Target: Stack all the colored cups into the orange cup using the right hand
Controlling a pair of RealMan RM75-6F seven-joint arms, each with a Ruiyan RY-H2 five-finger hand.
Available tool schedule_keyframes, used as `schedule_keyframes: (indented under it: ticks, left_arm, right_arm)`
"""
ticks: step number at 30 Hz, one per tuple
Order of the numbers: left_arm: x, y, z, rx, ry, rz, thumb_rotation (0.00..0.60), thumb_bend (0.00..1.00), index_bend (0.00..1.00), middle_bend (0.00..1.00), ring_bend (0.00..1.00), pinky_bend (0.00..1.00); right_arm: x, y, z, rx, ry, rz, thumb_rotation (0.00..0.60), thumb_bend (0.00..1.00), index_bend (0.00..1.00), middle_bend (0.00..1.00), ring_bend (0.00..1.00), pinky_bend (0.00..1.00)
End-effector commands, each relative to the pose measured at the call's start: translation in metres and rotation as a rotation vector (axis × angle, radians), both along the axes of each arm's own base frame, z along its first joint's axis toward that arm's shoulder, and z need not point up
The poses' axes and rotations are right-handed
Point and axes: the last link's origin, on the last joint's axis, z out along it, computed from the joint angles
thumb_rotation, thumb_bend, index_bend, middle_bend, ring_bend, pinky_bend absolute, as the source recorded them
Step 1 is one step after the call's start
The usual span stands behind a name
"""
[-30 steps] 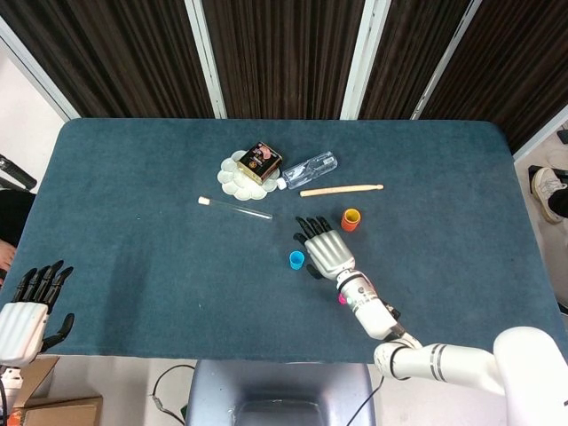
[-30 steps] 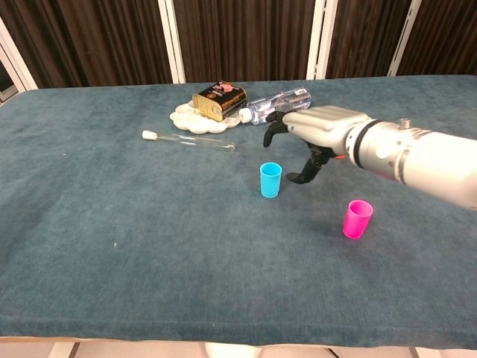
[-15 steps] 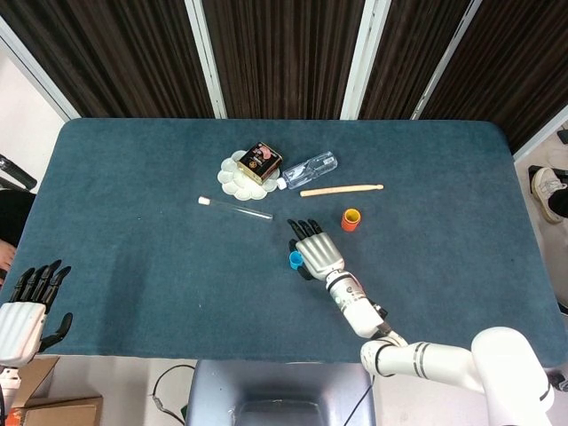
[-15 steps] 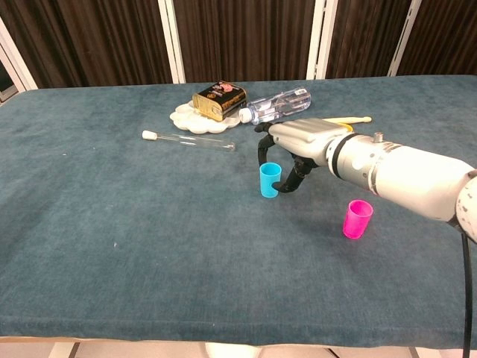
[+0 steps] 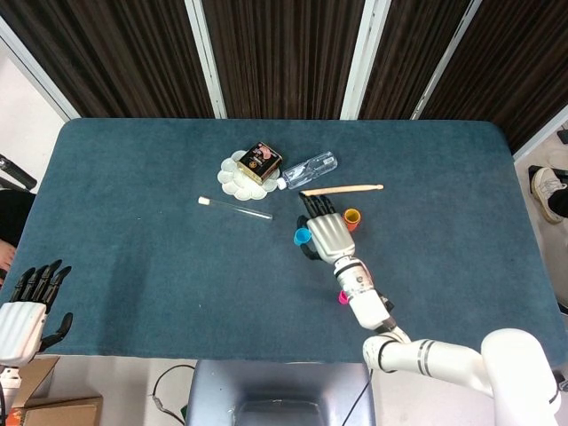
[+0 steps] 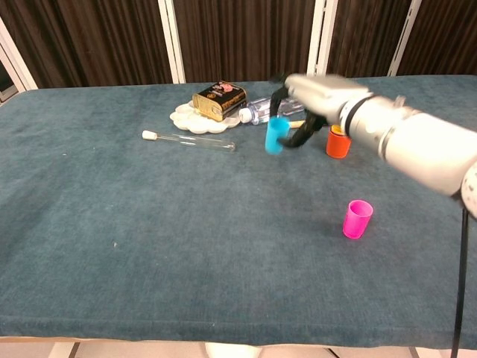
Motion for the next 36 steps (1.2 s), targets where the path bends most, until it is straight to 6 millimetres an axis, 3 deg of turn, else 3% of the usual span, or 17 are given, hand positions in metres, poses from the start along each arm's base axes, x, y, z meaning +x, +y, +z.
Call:
schedule_keyframes:
  ticks: [1, 6, 11, 28, 33, 36]
  left_arm:
    - [0.000, 0.000, 0.000, 0.000, 0.001, 0.000, 0.600, 0.42, 0.00, 0.00, 0.00, 0.06]
    - [0.001, 0.000, -0.003, -0.008, 0.005, -0.001, 0.600, 0.42, 0.00, 0.00, 0.00, 0.06]
    - [0.001, 0.001, -0.005, -0.013, 0.010, 0.001, 0.600, 0.42, 0.00, 0.00, 0.00, 0.06]
    - [0.001, 0.002, -0.006, -0.016, 0.013, 0.005, 0.600, 0.42, 0.00, 0.00, 0.00, 0.06]
    - [0.001, 0.002, -0.006, -0.017, 0.014, 0.006, 0.600, 0.42, 0.00, 0.00, 0.00, 0.06]
    - [0.001, 0.002, -0.006, -0.016, 0.014, 0.007, 0.600, 0.42, 0.00, 0.00, 0.00, 0.06]
  right_arm:
    - [-0.008, -0.014, 0.024, -0.100, 0.006, -0.024, 0.600, 0.47, 0.65, 0.06, 0.00, 0.00]
    - [-0.034, -0.029, 0.038, -0.150, 0.085, -0.107, 0.600, 0.47, 0.65, 0.06, 0.00, 0.00]
    - [-0.052, -0.035, 0.036, -0.139, 0.122, -0.169, 0.600, 0.47, 0.65, 0.06, 0.00, 0.00]
    - [-0.064, -0.038, 0.028, -0.137, 0.191, -0.182, 0.600, 0.47, 0.64, 0.06, 0.00, 0.00]
    - [-0.069, -0.037, 0.026, -0.124, 0.211, -0.194, 0.600, 0.47, 0.55, 0.07, 0.00, 0.00]
    - [-0.071, -0.034, 0.028, -0.111, 0.225, -0.190, 0.600, 0.47, 0.36, 0.03, 0.00, 0.00]
